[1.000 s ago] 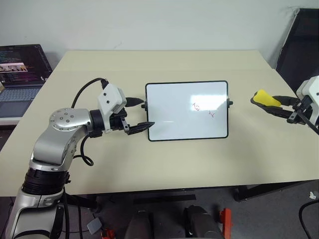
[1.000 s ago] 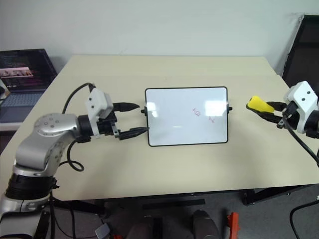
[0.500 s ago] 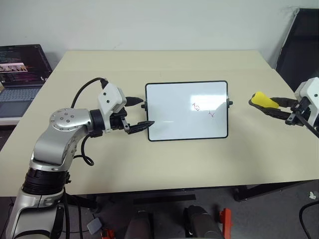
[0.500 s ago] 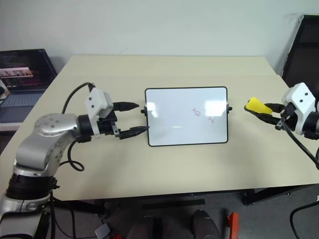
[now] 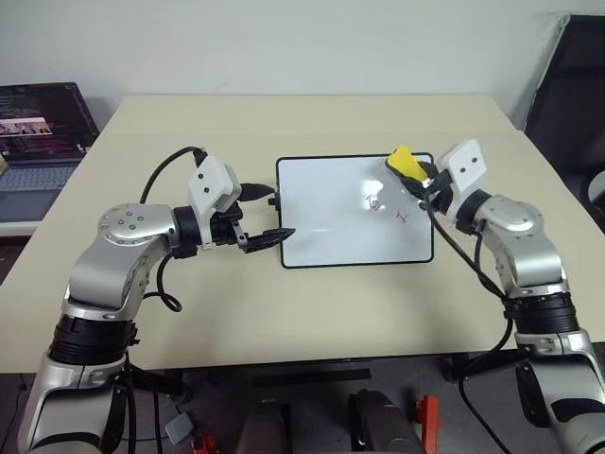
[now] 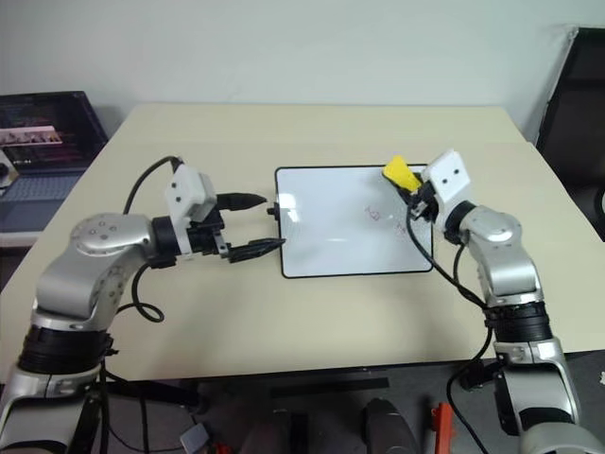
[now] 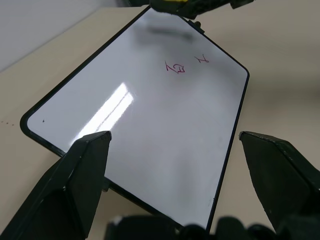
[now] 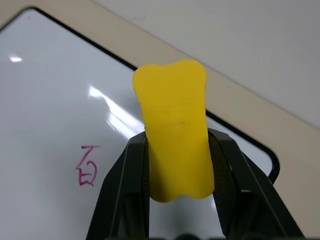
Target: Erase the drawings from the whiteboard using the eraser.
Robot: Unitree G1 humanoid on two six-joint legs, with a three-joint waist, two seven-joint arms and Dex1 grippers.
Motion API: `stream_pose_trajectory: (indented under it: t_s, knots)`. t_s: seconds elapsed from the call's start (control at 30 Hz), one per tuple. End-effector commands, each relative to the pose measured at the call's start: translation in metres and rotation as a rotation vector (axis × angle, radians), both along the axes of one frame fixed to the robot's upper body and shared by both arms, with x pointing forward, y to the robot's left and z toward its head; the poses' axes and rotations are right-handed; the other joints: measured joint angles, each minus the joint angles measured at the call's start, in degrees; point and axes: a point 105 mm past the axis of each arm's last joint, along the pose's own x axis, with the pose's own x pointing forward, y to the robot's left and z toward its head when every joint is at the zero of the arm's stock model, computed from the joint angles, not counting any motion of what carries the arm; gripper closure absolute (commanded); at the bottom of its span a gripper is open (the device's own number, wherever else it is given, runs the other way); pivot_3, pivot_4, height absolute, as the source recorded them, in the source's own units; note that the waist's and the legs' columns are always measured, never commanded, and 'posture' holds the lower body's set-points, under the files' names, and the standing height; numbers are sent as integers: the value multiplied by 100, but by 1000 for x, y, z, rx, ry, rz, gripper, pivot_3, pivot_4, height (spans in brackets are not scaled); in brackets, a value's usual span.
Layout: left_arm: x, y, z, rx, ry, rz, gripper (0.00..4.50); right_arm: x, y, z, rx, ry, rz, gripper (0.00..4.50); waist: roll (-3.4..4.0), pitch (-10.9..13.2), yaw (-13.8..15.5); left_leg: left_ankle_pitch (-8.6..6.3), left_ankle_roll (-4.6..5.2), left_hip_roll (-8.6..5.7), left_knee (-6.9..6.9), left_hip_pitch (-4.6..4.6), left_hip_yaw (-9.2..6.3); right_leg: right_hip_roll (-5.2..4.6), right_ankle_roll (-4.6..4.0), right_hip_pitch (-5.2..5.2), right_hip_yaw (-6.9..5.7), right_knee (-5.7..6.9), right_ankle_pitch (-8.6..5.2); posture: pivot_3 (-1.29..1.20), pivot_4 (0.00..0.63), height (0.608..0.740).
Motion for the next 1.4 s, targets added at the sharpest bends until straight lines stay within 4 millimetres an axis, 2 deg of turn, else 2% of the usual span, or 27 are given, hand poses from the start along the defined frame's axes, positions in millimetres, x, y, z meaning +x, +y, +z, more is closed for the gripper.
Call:
stream_pose_trajectory:
  t_s: [0.03,0.43,0.6,0.67,0.77,0.93,1.0,1.2,1.4]
  knots:
    - [-3,-3,10,1,-48,-16,0,8,-2,7,-12,-48,-28,3246,1,1,5,0,0,0,0,1,0,0,0,0,-1,1,0,0,150,740]
    - [-2,-2,10,-1,-50,-1,0,24,26,-31,-112,53,-14,3252,1,0,-143,1,1,3,4,15,-2,6,-1,8,2,11,1,0,150,740]
    - [-1,-1,8,2,-47,8,0,21,31,-57,-192,124,15,3252,0,-2,-167,3,4,4,5,42,-2,8,11,31,4,13,-3,0,150,740]
    - [-1,-1,8,3,-49,11,0,15,35,-73,-143,188,39,3253,-6,-7,-171,3,4,5,4,54,-2,9,21,41,6,13,-9,0,150,740]
    - [-1,0,8,4,-50,15,0,-1,42,-100,-169,269,117,3253,-19,-23,-172,3,4,7,4,64,-1,11,21,50,7,14,-9,0,150,740]
    - [-1,0,9,5,-49,14,0,-33,68,-111,-211,337,302,3254,-33,-35,-178,3,4,7,4,98,5,11,21,74,15,15,-8,0,150,740]
    - [-1,-1,9,4,-50,12,0,-40,72,-113,-215,359,333,3254,-32,-33,-176,4,4,9,3,113,3,13,16,88,14,15,-11,0,150,740]
    - [0,-2,9,5,-50,8,0,-31,61,-98,-201,316,268,3254,-30,-31,-158,4,4,8,3,109,2,13,-5,90,13,9,-23,0,150,740]
    - [0,-5,8,1,-48,1,0,11,27,-73,-188,176,-12,3254,-28,-29,-160,4,5,7,4,108,3,12,-6,88,15,9,-23,0,150,740]
